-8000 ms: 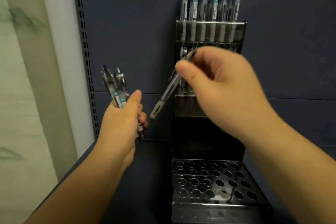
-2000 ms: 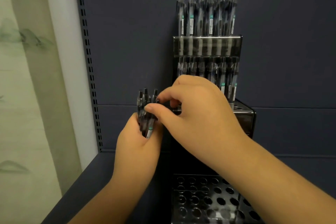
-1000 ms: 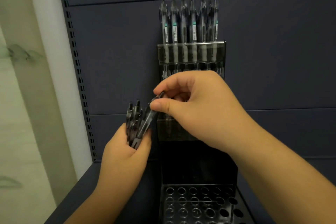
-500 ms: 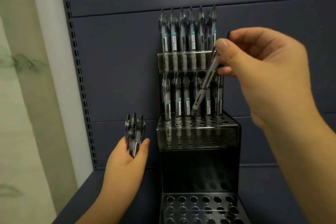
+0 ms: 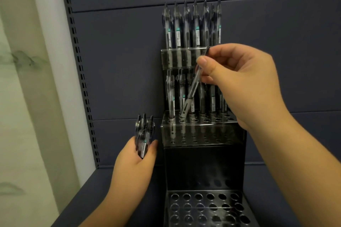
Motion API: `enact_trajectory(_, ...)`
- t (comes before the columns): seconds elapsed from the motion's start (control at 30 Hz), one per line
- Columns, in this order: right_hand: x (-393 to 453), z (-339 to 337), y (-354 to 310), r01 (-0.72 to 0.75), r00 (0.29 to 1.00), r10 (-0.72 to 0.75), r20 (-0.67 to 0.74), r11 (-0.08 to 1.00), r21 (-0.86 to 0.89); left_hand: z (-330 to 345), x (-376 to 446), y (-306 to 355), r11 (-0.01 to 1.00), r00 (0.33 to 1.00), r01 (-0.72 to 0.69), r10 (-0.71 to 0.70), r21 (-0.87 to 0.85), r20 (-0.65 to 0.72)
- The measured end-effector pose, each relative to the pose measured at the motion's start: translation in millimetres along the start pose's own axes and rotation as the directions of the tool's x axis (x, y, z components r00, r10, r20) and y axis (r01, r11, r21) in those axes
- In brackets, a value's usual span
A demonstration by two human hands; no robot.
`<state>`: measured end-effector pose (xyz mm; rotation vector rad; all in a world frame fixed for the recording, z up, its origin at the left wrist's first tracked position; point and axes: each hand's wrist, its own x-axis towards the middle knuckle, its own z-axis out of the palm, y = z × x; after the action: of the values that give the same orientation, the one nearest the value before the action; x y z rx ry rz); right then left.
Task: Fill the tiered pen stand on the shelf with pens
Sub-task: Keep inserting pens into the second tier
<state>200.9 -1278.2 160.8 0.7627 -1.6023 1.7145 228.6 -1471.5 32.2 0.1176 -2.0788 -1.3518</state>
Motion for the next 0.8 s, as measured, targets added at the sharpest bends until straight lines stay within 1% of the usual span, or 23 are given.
enact_trajectory(0.07, 0.4, 4.3, -0.4, -0.014, 0.999, 0.015, 0.031, 0.999, -0.041, 0.0, 0.2, -1.2, 1.0, 1.0, -0.005, 0.005, 0.0, -0.002)
enact_trajectory(0.17, 0.5, 18.4, 2.2, -0.011, 0.992, 0.04, 0.122, 0.975, -0.223, 1.6, -0.7, -1.3, 1.0, 1.0, -0.006, 0.006, 0.001, 0.007)
enact_trajectory(0.27, 0.2, 27.5, 1.2, 0.033, 0.991, 0.019, 0.134, 0.927, -0.373, 2.2, -2.7, -0.5, 1.0, 1.0, -0.006, 0.007, -0.019, 0.02)
enact_trajectory(0.37, 0.4, 25.9, -2.3, 0.033, 0.993, 0.02, 0.118, 0.904, -0.427, 0.7, -2.3, -0.9, 0.999, 0.999, -0.026, 0.026, -0.023, 0.025)
enact_trajectory(0.5, -2.0, 27.8, -0.4, 0.007, 0.98, 0.09, 0.177, 0.875, -0.484, 0.8, -2.0, -1.4, 0.999, 0.999, -0.03, 0.031, -0.042, 0.019)
enact_trajectory(0.7, -3.3, 21.9, -2.6, 0.021, 0.979, 0.095, 0.178, 0.831, -0.557, 0.0, -2.4, -0.5, 0.998, 0.999, -0.035, 0.036, -0.053, 0.023)
enact_trajectory(0.8, -8.9, 19.0, 0.7, 0.026, 0.97, 0.128, 0.207, 0.791, -0.611, -0.1, -1.6, -0.5, 0.998, 0.999, -0.04, 0.041, -0.056, 0.016)
